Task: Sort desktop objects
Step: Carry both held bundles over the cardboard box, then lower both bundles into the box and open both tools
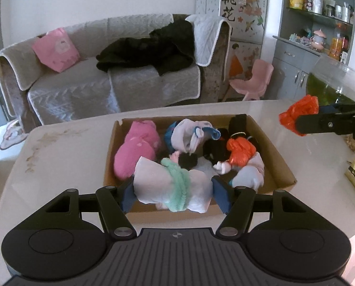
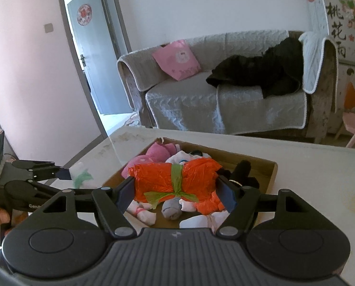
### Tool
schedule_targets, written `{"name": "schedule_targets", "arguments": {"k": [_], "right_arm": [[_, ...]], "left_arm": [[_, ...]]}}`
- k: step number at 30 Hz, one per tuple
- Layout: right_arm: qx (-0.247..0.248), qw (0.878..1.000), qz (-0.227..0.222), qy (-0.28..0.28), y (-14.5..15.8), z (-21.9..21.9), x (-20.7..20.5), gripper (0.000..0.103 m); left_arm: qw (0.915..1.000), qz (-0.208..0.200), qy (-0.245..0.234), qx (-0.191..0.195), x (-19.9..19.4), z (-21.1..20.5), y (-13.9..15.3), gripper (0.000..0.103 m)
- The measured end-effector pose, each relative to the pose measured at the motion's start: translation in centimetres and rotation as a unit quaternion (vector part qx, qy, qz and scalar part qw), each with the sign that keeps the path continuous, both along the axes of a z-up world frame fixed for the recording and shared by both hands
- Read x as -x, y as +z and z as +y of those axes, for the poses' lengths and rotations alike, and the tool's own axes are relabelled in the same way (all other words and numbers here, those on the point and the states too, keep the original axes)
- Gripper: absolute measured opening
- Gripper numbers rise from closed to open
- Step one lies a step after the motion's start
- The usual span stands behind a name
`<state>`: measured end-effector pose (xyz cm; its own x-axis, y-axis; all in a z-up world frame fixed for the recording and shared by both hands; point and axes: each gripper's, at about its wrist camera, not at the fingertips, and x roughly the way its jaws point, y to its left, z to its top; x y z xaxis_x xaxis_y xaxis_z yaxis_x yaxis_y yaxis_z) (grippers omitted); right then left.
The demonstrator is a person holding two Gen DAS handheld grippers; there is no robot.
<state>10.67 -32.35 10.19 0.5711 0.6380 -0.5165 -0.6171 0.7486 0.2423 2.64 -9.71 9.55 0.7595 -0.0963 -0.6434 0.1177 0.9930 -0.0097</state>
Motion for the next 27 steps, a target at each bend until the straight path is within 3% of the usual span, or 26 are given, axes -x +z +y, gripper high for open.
{"name": "schedule_targets", "arguments": {"k": [14,27], "right_arm": [[0.031,0.999,0.041,-0.017,-3.2,1.3,-5.1,0.069],[0.075,0.996,0.039,0.007,-5.0,4.0,-6.4,0.069]], "left_arm": [[0.9991,0.039,-0.015,-0.011,-6.4,-1.2,-5.1,0.071],[0.9981,0.056,-0.025,-0.001,-8.3,-1.3,-7.7,0.071]]}}
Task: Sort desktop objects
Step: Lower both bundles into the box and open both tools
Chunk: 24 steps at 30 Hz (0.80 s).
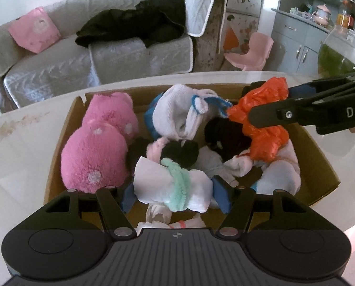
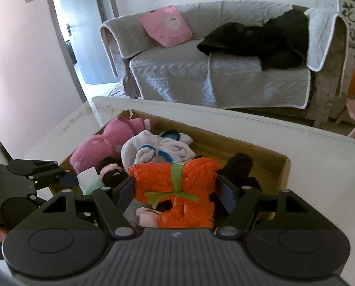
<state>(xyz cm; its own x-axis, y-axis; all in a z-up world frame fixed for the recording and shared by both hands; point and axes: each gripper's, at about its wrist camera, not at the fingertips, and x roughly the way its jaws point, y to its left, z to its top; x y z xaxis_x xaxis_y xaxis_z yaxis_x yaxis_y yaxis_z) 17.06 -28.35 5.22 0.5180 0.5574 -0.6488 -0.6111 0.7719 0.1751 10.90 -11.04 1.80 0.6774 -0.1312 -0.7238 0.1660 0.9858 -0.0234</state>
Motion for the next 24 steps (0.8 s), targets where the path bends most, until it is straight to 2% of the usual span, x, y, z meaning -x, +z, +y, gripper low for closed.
{"name": "schedule_targets", "arguments": {"k": [12,24], "right_arm": [[-0.007,0.999,-0.005,0.031,0.3,2.3,0.3,0.069],[0.004,1.000,0.005,0.023,-0.7,2.8,-0.3,0.069]], "left_arm": [[0.9998,-0.018,0.003,0.004,0.4,0.8,1.1,0.071],[0.9998,-0.022,0.004,0.000,0.2,0.8,0.1,0.071]]}}
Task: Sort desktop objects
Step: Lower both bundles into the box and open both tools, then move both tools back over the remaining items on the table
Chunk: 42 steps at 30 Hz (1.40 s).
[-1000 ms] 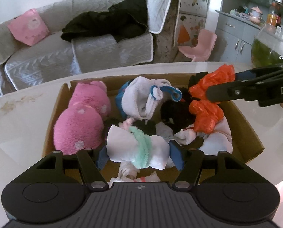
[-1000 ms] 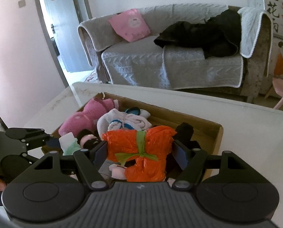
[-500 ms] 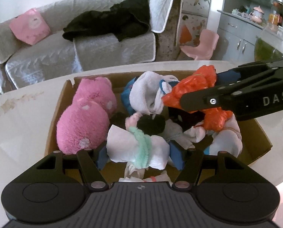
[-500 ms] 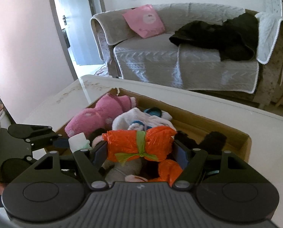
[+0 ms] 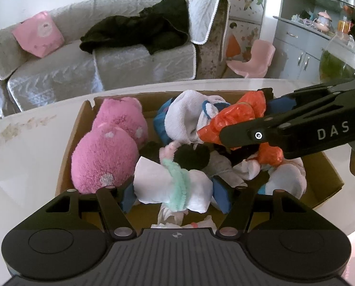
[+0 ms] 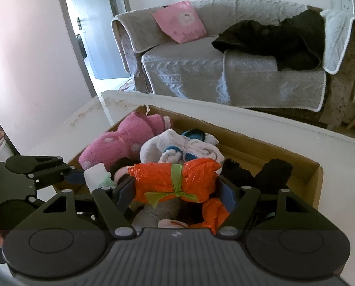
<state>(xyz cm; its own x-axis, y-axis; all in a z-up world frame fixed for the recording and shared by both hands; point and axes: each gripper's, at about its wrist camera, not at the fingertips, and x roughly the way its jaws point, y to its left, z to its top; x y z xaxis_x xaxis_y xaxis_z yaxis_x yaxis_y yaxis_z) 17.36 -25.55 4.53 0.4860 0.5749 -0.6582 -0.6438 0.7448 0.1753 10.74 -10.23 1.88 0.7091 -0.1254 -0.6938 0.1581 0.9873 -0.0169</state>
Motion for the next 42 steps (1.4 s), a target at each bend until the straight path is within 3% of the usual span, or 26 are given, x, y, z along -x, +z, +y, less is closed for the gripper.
{"name": "schedule_targets", "arguments": {"k": [13,29,31,33,42], "right_arm": [[0.049,0.999,-0.022,-0.001,-1.0,1.3,0.3,0.070],[0.047,0.998,-0.023,-0.017,-1.2,0.7,0.4,0.073],[0.039,0.999,-0.021,-0.018,-0.9,0.4,0.4,0.078],[0.035,0.999,-0.024,-0.018,-0.4,0.0,0.7,0.083],[-0.020,0.998,-0.052,-0.041,2.7,-3.5,5.4,0.090]], "left_arm": [[1.0000,-0.005,0.003,0.002,0.0,-0.2,-0.9,0.071],[0.9996,-0.021,0.014,-0.014,0.8,-0.4,-0.2,0.073],[0.9996,-0.020,0.015,-0.012,1.1,-0.2,-0.1,0.082],[0.9996,-0.022,0.017,-0.008,1.5,-0.1,0.3,0.102],[0.9985,-0.046,0.027,-0.010,5.5,1.2,3.0,0.103]]}}
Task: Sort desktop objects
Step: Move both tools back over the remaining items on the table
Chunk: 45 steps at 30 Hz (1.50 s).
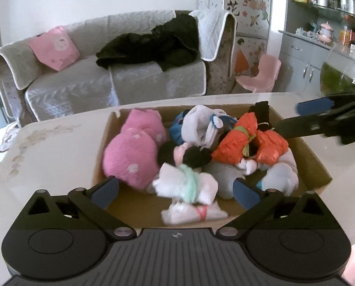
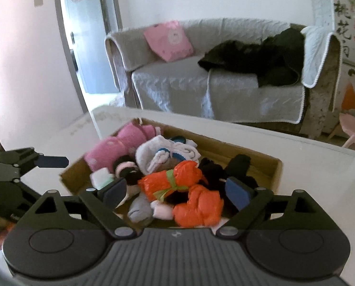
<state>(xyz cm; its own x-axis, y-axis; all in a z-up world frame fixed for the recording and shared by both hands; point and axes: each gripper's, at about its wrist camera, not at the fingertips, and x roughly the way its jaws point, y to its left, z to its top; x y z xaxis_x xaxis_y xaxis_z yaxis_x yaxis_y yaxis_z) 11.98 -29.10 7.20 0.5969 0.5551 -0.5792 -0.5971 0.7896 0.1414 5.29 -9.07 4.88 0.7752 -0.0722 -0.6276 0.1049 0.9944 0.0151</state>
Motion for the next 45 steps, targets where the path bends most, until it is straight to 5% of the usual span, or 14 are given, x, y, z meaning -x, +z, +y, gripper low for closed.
{"name": "schedule_targets", "arguments": {"k": [8,16,21,27,36,45], "right_arm": [[-0.027,1.000,-0.010,-0.011,0.2,-4.4,8.1,0.094],[0.005,1.000,-0.003,-0.012,-3.0,-4.8,13.3,0.092],[-0.032,0.999,0.012,-0.011,-3.6,-5.6,17.1,0.091],[-0.011,0.999,0.017,0.036,-4.6,-4.1,22.0,0.091],[-0.016,1.000,0.013,0.019,-5.8,-3.2,22.4,0.092],[0.001,0.997,0.027,0.066,-7.2,-0.7,25.0,0.093]], "left_arm": [[0.9991,0.018,-0.037,0.007,6.4,-0.9,0.5,0.103],[0.9962,0.051,-0.069,-0.015,10.9,-4.0,-1.9,0.103],[0.9967,0.054,-0.059,-0.014,12.9,-3.8,-2.1,0.103],[0.9966,0.060,-0.050,-0.026,13.3,-3.4,-2.1,0.103],[0.9954,0.056,-0.041,-0.065,11.5,-4.7,-3.3,0.103],[0.9962,0.068,-0.018,-0.052,11.1,-2.9,-4.0,0.103]]}}
